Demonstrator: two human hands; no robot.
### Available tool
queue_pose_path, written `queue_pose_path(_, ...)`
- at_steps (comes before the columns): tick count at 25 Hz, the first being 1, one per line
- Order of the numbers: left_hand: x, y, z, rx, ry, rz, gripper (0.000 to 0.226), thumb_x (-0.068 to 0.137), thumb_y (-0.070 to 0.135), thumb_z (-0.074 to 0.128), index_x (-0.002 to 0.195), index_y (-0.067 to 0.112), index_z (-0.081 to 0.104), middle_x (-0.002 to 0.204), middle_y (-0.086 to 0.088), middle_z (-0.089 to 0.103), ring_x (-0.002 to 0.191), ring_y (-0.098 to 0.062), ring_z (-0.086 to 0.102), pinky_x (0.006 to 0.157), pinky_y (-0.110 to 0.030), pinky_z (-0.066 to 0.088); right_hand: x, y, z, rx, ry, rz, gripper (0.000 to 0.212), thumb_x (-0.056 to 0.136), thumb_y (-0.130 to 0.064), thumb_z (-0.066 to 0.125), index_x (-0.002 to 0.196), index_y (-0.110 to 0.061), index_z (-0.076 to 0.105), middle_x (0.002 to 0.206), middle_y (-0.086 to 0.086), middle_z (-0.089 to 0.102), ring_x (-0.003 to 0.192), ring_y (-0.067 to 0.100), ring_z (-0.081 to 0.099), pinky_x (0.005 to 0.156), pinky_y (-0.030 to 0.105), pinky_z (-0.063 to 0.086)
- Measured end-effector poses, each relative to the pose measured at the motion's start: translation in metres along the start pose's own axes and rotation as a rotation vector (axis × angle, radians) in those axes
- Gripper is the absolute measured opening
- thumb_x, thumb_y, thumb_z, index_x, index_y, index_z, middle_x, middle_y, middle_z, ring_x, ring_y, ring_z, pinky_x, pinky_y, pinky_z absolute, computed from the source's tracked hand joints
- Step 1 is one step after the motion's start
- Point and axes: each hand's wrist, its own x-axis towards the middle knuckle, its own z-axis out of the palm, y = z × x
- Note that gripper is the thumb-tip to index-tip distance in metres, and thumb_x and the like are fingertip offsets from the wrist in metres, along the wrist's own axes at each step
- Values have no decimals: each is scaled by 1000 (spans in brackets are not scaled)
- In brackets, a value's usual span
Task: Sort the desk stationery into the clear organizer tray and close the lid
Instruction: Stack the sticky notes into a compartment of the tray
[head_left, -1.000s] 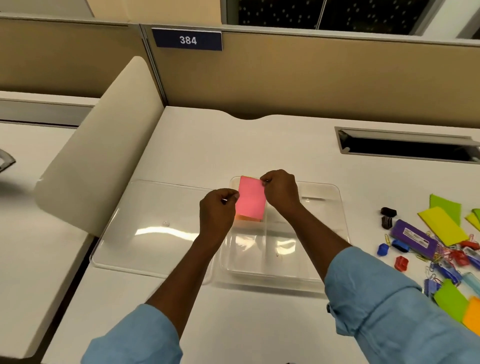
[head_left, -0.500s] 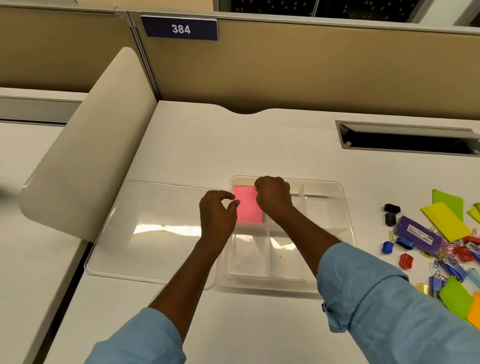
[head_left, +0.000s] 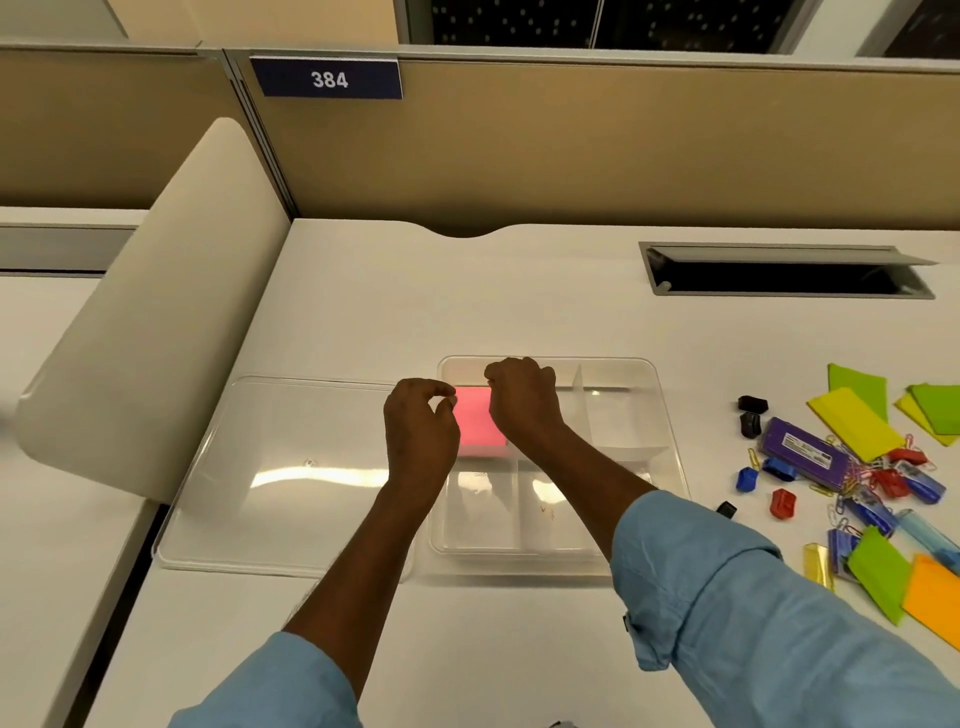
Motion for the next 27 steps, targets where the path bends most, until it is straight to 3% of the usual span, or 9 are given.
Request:
queue_pose_path(2,-7,6,3,2,-2,22,15,84,0,59,92,6,70,99,-8,68,97,-20,58,86,-19,36,-11,2,-4,70,49,37,24,84,0,42,72,-16,56,76,2,62,82,28,57,71,35,33)
queue_pose_path(4,-14,12,9,-6,-11,53,15,85,1,59,93,6,70,99,-9,69,97,-21,59,86,-21,38,-23,7,-8,145,96,76,24,89,-6,45,88,-16,67,89,2,69,90,27,59,77,37,38)
queue_pose_path(8,-24,25,31,61,-22,115,15,86,9,61,95,5,72,100,-10,70,99,-26,59,88,-23,35,-53,22,-14,188,117,128,25,93,-14,47,106,-18,69,105,2,71,102,25,60,86,38,41)
queue_pose_path(12,-41,34,55,117,-65,127,16,88,11,59,99,8,70,107,-8,68,107,-25,53,81,-14,20,-81,49,-28,147,107,122,23,94,-16,47,99,-19,69,95,1,70,96,24,59,75,33,34)
queue_pose_path(16,-67,62,81,87,-134,203,13,86,10,60,92,8,72,99,-7,71,103,-25,57,93,-24,31,-108,95,-49,177,107,157,25,96,-24,45,108,-18,66,107,3,68,104,26,56,82,37,36)
queue_pose_path(19,-98,91,108,2,-211,225,12,86,14,62,92,8,71,96,-8,70,97,-24,60,90,-35,44,-132,137,-61,227,97,228,26,96,-26,47,116,-19,63,117,3,65,112,25,53,91,38,37)
queue_pose_path(24,-150,132,165,4,-396,237,18,87,19,63,100,8,69,101,-4,70,88,-17,64,79,-21,43,-170,211,-78,312,126,378,30,93,-26,54,121,-19,62,123,3,64,116,23,54,99,38,40)
queue_pose_path(27,-178,153,200,16,-524,170,20,85,20,65,101,8,68,100,-5,71,91,-18,64,80,-23,45,-196,254,-85,402,184,466,29,90,-22,59,117,-16,66,121,5,66,114,24,57,98,37,44)
